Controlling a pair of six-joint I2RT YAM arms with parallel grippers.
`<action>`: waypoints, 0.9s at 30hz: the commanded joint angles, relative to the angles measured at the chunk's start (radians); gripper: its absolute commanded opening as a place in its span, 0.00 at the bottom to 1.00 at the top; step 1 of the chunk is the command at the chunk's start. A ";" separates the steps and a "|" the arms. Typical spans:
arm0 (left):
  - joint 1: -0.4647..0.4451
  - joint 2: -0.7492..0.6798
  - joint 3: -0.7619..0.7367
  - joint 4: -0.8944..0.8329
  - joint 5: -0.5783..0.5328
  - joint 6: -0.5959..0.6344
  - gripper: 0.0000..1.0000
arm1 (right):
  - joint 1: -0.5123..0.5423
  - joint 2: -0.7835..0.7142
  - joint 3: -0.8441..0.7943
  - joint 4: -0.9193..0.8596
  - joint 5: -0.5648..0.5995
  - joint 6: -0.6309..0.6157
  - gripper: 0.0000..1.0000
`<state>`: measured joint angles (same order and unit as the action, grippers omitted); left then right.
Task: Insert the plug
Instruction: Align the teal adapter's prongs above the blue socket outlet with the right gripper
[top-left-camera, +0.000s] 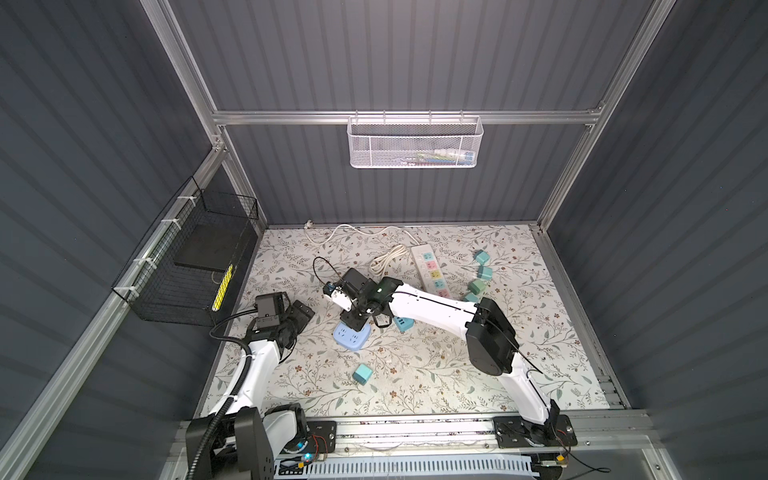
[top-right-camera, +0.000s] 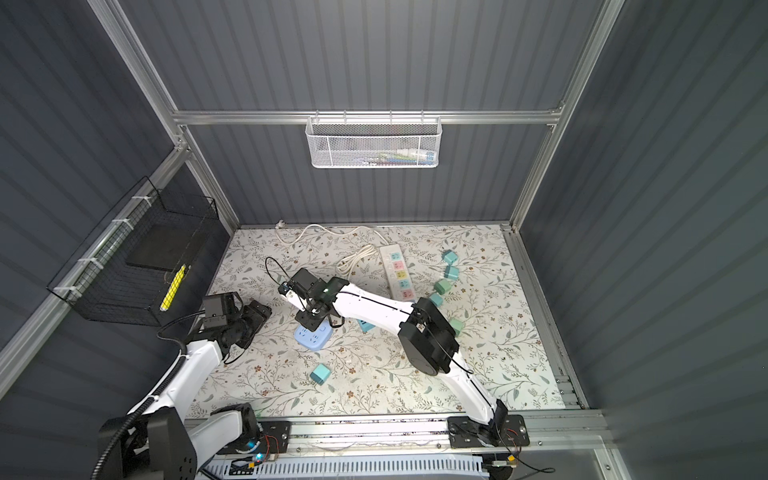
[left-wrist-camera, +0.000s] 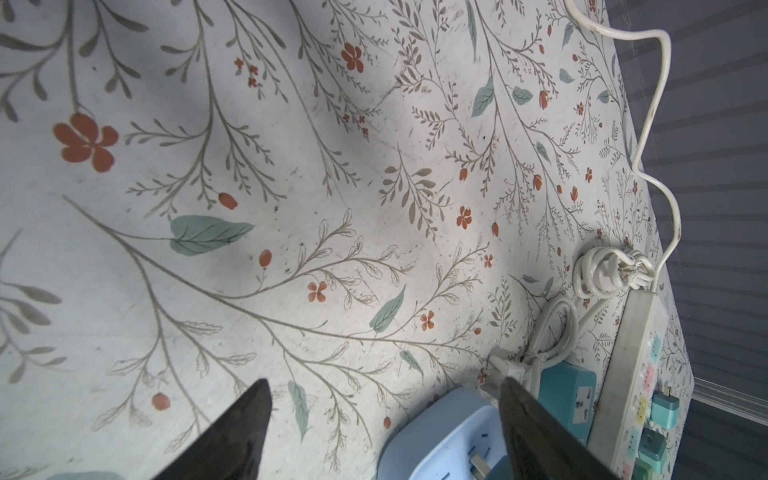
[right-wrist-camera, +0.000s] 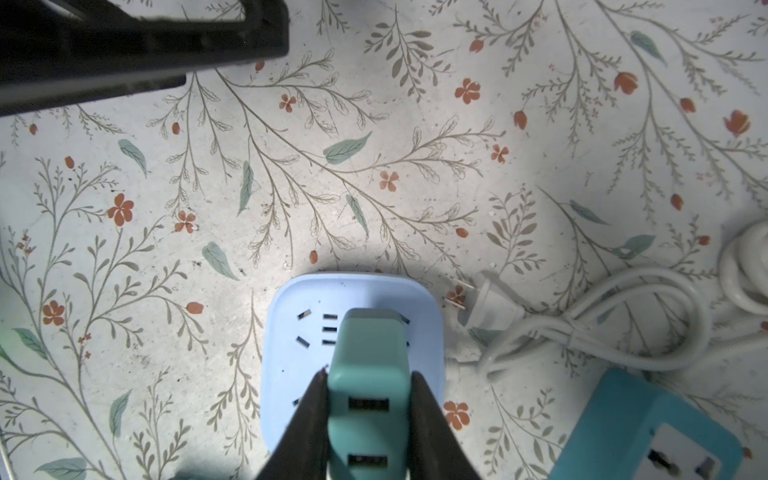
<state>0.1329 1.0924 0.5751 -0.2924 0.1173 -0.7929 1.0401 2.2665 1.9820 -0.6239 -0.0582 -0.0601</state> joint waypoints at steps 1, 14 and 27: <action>0.004 -0.004 0.022 0.004 0.016 0.023 0.86 | 0.008 0.037 0.005 -0.017 0.001 0.009 0.05; 0.005 -0.006 0.018 0.003 0.016 0.024 0.86 | 0.020 0.089 0.044 -0.068 0.078 -0.027 0.04; 0.004 -0.006 0.026 -0.002 0.015 0.030 0.86 | 0.029 0.201 0.108 -0.215 0.058 -0.068 0.04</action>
<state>0.1329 1.0924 0.5751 -0.2924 0.1173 -0.7891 1.0641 2.3463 2.0922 -0.6846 0.0135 -0.1059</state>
